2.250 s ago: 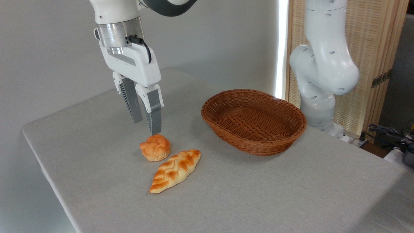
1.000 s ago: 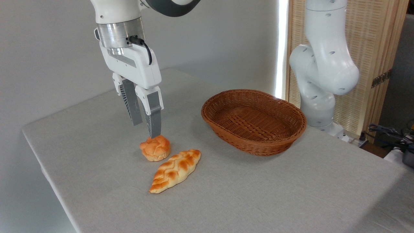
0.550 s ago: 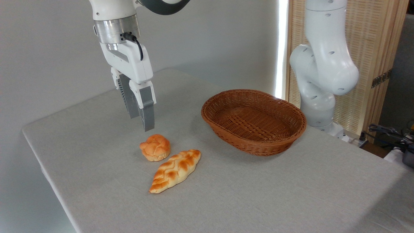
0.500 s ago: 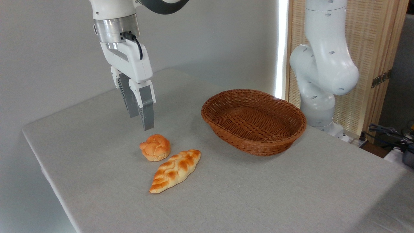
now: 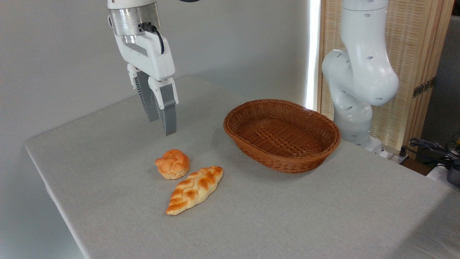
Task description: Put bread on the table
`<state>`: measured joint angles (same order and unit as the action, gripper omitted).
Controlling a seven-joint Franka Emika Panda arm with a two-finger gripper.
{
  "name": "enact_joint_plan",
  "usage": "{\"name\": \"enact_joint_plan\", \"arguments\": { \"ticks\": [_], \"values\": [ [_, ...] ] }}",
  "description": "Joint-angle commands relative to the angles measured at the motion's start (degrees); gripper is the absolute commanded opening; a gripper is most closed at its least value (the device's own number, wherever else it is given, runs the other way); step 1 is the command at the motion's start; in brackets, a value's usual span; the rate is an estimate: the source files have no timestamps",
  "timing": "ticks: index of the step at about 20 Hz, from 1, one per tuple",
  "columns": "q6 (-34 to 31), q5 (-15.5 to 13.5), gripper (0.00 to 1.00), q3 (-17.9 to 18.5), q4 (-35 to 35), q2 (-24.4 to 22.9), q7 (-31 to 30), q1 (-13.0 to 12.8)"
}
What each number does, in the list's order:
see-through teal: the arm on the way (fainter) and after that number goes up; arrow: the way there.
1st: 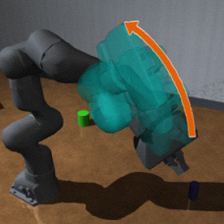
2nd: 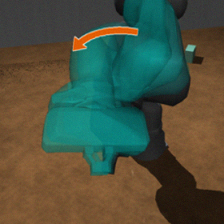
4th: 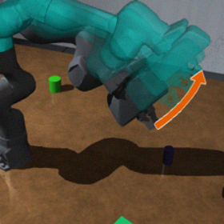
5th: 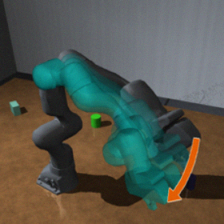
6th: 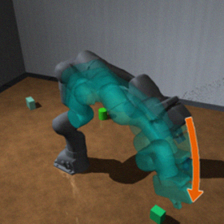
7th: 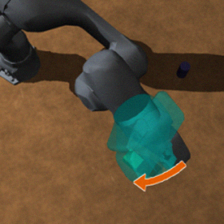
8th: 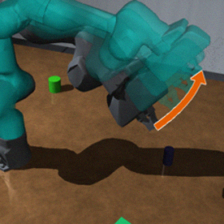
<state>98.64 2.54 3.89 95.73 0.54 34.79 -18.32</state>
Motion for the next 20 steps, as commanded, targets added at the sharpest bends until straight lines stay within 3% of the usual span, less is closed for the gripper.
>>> {"name": "enact_joint_plan", "arguments": {
  "ticks": [1,15,20],
  "values": [
    [-1.08,-0.52,1.0,-0.99,-0.28,-0.01,0.19,-0.22],
    [-0.38,-1.83,1.0,-0.28,-2.91,0.7,0.1,0.57],
    [-0.29,-6.93,1.0,2.18,-3.0,0.26,-0.95,0.74]
  ]
}}
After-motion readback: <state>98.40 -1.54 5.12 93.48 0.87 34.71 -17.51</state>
